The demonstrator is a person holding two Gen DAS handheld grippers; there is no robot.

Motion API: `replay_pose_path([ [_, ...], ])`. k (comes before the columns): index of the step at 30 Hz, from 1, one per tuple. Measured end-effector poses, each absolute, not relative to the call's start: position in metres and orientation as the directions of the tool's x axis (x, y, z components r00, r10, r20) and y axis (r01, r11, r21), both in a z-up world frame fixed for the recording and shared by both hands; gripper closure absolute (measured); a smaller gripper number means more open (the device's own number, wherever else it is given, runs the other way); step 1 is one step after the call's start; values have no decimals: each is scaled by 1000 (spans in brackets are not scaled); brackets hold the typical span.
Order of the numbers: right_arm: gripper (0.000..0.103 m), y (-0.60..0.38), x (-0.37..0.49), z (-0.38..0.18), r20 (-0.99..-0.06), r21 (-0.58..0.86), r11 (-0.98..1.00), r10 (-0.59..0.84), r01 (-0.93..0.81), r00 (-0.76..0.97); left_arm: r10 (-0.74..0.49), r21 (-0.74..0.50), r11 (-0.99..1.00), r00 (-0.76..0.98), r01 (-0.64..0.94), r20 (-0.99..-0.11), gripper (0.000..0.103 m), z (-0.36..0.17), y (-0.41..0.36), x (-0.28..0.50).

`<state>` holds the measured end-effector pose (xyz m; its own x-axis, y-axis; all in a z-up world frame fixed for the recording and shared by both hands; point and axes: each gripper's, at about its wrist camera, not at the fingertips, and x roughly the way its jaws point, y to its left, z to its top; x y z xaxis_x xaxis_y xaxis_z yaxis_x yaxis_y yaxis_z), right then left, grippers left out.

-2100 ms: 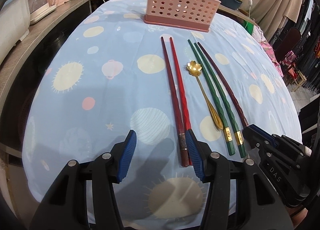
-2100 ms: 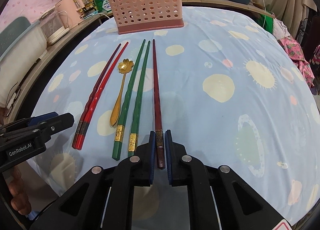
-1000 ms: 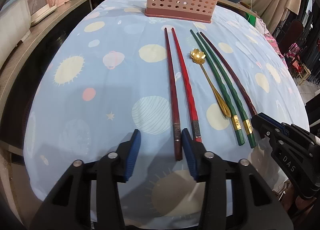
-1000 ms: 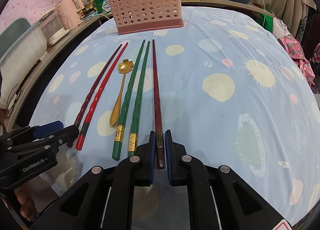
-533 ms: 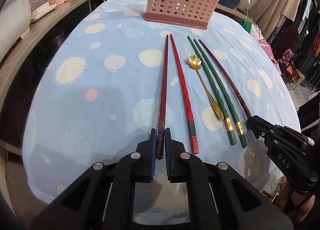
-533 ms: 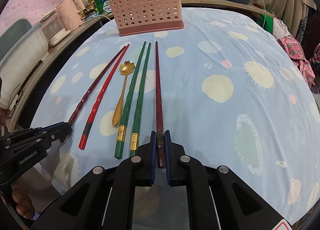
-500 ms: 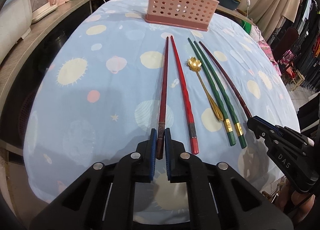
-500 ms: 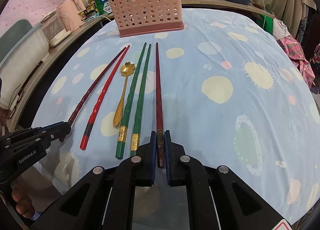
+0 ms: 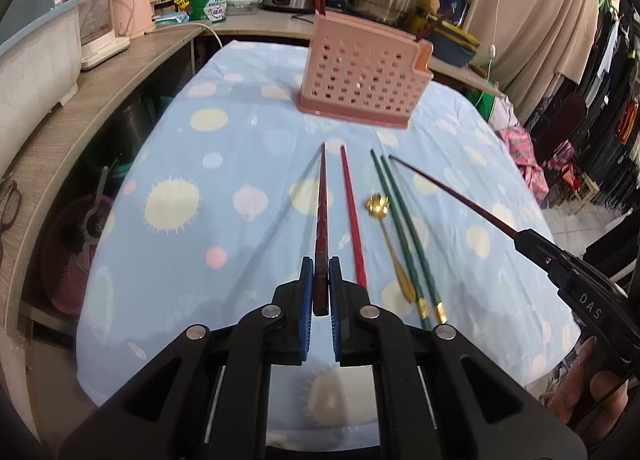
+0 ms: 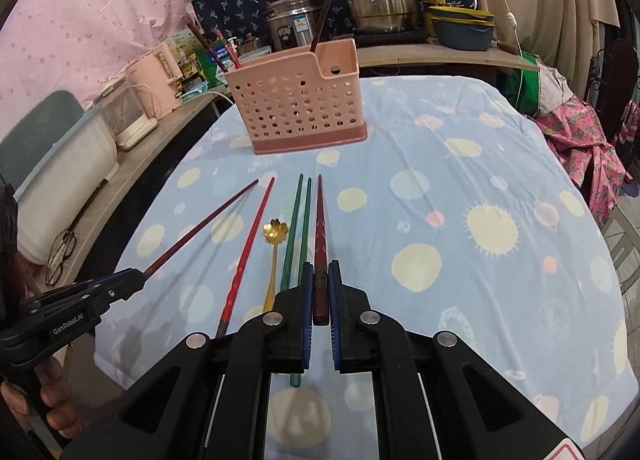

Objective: Organize utensils
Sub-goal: 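Lift both held dark red chopsticks up over the pink holder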

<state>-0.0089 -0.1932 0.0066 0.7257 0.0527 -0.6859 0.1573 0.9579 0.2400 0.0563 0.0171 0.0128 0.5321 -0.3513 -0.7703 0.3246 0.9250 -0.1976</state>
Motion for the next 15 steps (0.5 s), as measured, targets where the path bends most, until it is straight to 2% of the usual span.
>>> replay_pose_path([
  [15, 96, -227, 16, 77, -557, 285, 946, 32, 155, 830, -358, -205, 931, 657, 301, -663, 96, 87, 21, 103],
])
